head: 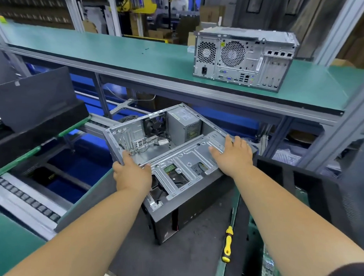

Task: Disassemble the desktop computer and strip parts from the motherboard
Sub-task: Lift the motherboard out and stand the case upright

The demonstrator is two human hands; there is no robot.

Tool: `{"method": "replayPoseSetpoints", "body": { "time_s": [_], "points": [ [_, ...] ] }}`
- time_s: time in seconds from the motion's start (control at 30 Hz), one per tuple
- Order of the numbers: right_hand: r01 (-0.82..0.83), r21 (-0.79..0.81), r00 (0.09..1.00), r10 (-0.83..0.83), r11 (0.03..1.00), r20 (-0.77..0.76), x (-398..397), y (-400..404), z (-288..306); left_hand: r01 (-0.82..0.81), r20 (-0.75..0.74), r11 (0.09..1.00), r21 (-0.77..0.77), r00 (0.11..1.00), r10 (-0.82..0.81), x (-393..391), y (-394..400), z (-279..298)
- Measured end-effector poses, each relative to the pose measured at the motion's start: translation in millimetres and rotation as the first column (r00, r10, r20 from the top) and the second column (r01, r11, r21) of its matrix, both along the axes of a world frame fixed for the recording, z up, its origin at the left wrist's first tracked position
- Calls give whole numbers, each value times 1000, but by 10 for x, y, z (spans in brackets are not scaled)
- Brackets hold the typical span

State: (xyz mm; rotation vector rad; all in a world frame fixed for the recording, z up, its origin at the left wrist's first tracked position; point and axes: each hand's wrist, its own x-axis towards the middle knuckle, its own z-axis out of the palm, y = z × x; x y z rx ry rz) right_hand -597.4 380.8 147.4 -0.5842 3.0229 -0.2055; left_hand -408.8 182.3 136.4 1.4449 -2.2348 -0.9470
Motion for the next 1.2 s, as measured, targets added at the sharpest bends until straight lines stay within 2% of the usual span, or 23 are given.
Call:
{"method": "replayPoseSetpoints", "body": {
  "time_s": [0.17, 0.37, 0.47, 0.6, 0.8, 0.9, 1.07, 1.13, 1.2],
  "points": [
    [60, 45, 996, -57, 997, -71, 183, -14, 35, 161, 29, 987, 10, 986, -162, -67, -478, 34],
    [186, 166, 967, -150, 968, -207, 520, -142, 95, 380, 38, 925, 11, 924, -380, -226, -1058, 60],
    [280, 238, 950, -233, 930, -209, 712, -266, 116, 456, 65, 890, -5, 888, -455, -319, -1284, 56],
    [394, 382, 918, -345, 836, -194, 928, -477, 189, 583, 20, 812, -3, 812, -583, -372, -1529, 66],
    [542, 298, 839, -528, 786, -131, 1059, -518, 246, 699, -4, 715, 16, 715, -699, -370, -1776, 51],
    [547, 339, 831, -545, 766, -110, 1000, -465, 275, 721, -11, 692, 24, 693, -721, -374, -1817, 36],
    [474, 396, 831, -549, 786, 94, 704, -397, 340, 700, -69, 712, 55, 714, -696, -412, -1813, 17],
    [471, 348, 816, -550, 811, 179, 578, -389, 334, 677, -58, 732, 75, 736, -674, -426, -1806, 38],
    [477, 235, 825, -524, 847, 211, 473, -396, 325, 639, -32, 759, 124, 767, -640, -455, -1810, 76]
  ]
}}
